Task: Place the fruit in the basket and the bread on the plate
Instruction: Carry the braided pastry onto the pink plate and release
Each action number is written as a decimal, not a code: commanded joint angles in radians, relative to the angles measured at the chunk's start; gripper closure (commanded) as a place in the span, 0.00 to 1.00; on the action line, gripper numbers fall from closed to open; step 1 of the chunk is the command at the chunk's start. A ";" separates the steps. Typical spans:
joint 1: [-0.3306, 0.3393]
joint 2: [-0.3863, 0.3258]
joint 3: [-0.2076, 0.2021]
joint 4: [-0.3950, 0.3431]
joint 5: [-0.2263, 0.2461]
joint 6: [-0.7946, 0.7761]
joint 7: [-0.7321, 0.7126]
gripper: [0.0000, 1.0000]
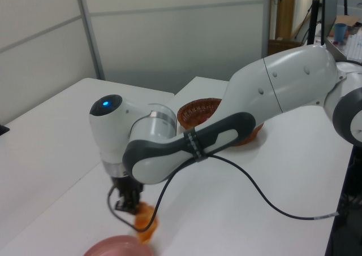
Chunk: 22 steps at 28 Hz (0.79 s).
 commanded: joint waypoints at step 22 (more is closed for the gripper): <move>0.052 -0.034 0.008 -0.029 -0.008 0.105 0.063 0.00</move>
